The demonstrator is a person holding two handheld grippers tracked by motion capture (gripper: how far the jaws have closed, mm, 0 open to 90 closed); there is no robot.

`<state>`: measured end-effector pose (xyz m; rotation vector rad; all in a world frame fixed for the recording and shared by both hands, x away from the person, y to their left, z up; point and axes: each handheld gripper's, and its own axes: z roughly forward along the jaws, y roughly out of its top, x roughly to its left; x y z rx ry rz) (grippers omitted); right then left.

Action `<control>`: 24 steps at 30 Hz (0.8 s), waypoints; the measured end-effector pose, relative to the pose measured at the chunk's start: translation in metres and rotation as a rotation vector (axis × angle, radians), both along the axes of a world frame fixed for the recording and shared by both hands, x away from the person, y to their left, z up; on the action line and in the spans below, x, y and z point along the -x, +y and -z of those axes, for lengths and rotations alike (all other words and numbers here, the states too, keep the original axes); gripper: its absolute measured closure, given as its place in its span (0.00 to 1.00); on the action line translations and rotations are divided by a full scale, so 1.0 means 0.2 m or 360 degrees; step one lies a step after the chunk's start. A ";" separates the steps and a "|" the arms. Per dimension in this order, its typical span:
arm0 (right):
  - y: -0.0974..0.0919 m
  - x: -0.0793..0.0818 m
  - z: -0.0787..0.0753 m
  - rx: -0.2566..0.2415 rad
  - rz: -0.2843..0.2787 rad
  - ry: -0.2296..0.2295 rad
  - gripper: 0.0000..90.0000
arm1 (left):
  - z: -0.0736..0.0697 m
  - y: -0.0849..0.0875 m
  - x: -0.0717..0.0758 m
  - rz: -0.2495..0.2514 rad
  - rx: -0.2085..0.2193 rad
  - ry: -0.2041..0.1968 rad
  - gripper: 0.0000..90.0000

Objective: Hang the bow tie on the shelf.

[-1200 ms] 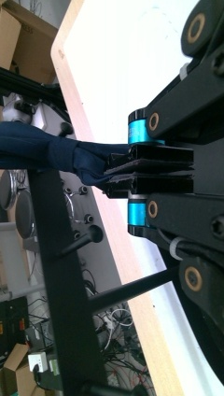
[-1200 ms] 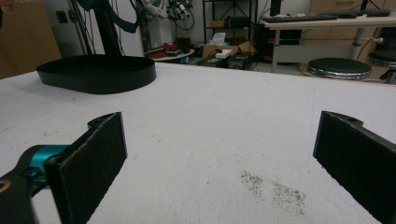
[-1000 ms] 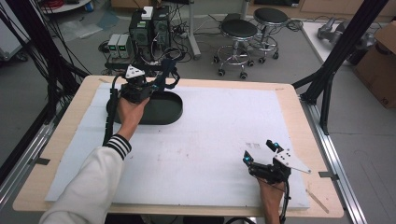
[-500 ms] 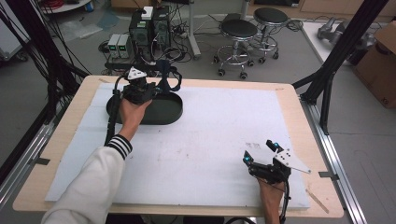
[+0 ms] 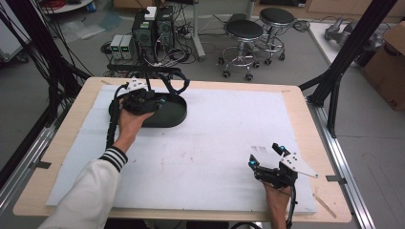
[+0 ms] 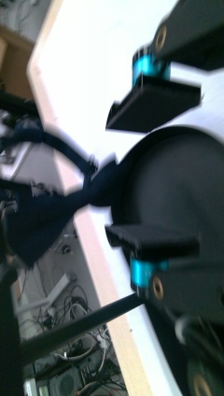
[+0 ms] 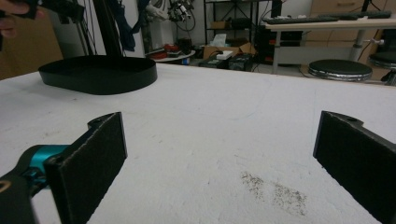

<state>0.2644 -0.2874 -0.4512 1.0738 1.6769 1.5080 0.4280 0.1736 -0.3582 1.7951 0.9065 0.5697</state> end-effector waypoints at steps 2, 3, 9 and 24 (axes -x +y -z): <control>0.00 0.00 0.00 -0.0008 -0.0007 -0.0002 0.02 | 0.00 0.02 0.05 0.0099 0.0001 -0.0042 0.38; 0.00 0.00 0.00 0.0000 -0.0006 -0.0023 0.02 | 0.00 0.03 0.08 0.0129 -0.0003 -0.0067 0.34; 0.00 0.02 0.00 0.0007 -0.0004 -0.0053 0.02 | 0.04 0.16 0.24 0.0226 0.0129 -0.0172 0.18; 0.00 0.02 0.00 0.0012 0.0012 -0.0053 0.02 | 0.27 0.60 0.60 0.0157 0.0221 -0.0302 0.08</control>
